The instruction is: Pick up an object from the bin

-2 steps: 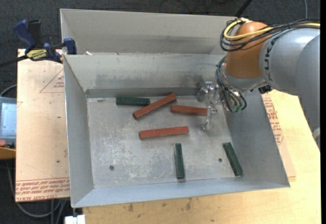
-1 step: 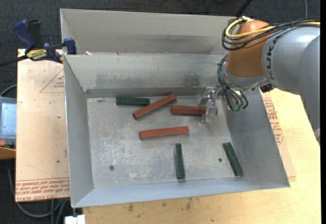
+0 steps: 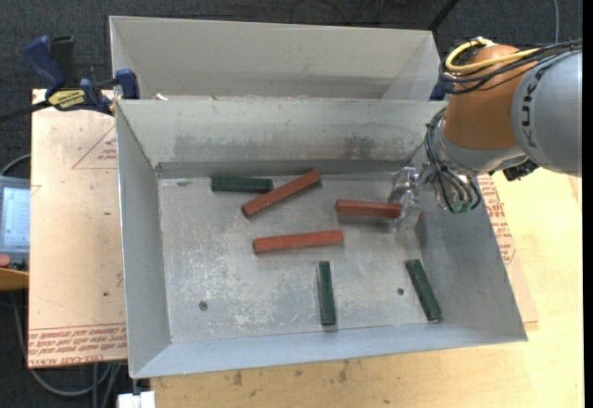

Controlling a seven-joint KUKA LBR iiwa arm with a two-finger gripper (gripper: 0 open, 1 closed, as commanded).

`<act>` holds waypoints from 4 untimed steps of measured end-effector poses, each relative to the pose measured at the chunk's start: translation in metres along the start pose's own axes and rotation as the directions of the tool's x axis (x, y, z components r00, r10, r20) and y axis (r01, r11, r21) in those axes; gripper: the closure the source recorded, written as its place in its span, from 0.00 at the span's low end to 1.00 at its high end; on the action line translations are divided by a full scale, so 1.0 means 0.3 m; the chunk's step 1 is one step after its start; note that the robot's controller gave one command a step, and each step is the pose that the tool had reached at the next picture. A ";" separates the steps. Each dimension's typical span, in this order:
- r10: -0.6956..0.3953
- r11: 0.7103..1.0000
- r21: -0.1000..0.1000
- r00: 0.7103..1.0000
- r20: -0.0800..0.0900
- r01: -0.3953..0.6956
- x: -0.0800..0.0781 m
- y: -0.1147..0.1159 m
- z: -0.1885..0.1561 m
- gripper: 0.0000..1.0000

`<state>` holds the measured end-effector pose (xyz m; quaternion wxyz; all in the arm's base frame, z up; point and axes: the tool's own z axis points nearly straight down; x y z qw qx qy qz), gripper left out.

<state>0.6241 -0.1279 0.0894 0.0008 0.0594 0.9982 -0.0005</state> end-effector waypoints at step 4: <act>-0.210 0.978 -0.002 0.978 0.000 0.210 -0.010 -0.074 -0.363 1.00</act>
Offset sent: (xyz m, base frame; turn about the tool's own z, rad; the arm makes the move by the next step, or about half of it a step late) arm 0.0235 -0.0079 0.0361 -0.0071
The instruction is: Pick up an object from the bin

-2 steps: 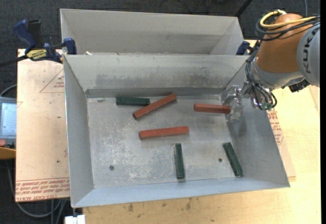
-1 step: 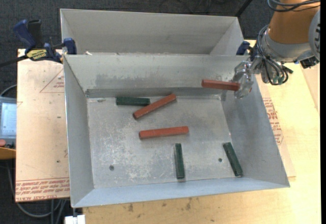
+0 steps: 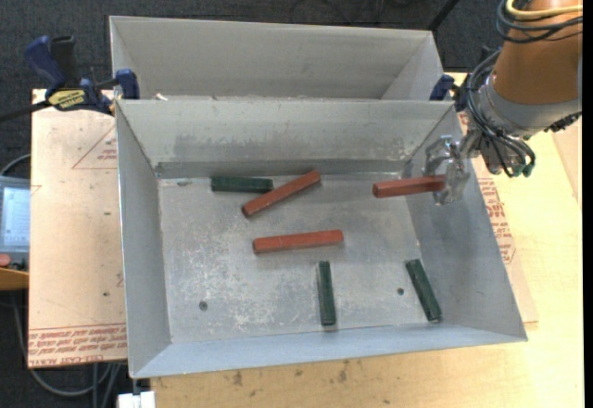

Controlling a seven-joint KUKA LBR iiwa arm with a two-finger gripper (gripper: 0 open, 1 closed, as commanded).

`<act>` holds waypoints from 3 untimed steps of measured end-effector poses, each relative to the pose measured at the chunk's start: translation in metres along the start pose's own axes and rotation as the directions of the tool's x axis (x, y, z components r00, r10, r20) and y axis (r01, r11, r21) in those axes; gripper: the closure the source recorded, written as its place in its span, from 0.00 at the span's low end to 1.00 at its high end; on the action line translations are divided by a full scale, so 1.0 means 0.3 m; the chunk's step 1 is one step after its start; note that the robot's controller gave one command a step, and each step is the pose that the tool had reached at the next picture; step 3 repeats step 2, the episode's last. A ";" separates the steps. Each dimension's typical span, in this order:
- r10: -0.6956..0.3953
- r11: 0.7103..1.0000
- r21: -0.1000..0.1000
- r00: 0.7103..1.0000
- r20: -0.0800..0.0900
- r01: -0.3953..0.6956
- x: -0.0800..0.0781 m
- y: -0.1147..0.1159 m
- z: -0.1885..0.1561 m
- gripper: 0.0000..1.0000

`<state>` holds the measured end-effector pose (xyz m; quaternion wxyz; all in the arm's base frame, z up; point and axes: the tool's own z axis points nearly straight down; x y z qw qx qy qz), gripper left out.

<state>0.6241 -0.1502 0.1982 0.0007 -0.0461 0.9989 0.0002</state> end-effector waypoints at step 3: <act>-0.118 0.993 0.001 0.993 0.004 0.118 -0.036 0.026 -0.076 1.00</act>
Offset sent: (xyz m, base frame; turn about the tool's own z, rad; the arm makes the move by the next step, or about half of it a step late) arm 0.0091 0.0086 0.0224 -0.1213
